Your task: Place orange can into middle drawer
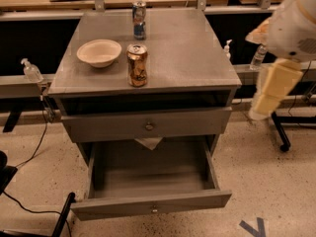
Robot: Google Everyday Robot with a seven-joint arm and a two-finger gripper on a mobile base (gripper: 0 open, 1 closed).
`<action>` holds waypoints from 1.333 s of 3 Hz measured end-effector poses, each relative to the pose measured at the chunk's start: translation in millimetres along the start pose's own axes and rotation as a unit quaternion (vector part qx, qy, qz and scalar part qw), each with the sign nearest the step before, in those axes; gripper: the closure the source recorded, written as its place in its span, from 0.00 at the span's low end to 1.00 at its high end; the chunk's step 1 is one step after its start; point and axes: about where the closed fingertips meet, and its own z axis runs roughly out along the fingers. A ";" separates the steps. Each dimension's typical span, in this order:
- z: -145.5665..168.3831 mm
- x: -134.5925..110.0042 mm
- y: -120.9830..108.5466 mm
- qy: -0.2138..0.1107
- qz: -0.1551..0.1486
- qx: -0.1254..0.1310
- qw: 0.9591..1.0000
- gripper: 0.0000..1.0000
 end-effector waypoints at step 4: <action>110.4 -205.2 -141.6 -0.418 0.009 -0.005 0.908 0.00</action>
Offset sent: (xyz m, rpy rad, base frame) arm 0.2102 0.2034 0.0123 0.7103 -0.2412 0.4003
